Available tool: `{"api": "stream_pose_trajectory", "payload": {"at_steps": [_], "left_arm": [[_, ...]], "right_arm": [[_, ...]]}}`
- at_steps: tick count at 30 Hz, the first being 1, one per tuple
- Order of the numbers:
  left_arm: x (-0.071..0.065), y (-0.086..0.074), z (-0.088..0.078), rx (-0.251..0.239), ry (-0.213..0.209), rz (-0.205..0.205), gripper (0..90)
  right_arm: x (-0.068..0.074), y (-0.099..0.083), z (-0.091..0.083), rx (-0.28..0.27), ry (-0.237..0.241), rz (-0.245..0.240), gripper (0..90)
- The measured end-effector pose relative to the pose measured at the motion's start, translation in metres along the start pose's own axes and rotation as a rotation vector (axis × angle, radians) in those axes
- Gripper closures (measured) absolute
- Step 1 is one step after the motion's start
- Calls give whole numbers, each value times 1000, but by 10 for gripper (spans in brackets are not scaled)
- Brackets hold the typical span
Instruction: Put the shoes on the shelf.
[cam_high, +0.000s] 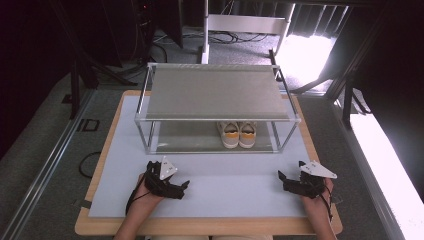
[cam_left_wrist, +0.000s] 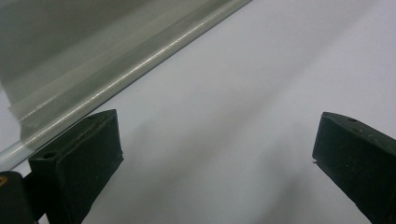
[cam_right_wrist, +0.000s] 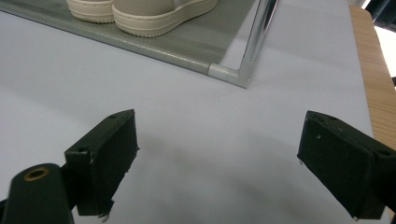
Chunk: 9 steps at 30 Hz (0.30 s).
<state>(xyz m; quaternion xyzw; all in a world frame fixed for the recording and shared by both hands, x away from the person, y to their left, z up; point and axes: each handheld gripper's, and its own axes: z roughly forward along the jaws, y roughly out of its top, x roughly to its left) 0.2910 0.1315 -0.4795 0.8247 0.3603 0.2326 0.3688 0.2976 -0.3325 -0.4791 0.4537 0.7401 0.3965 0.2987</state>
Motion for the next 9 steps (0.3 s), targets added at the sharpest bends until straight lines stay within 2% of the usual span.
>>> {"api": "stream_pose_trajectory", "payload": {"at_steps": [1,4,9], "left_arm": [[2,-2,-1,-5,11,-9,11],[5,-6,-3,-16,7,-37,11],[6,-11,-3,-14,8,-47,11]], "right_arm": [[0,0,0,0,0,-3,115],[0,0,1,3,7,-4,115],[0,0,1,8,14,-6,115]]}}
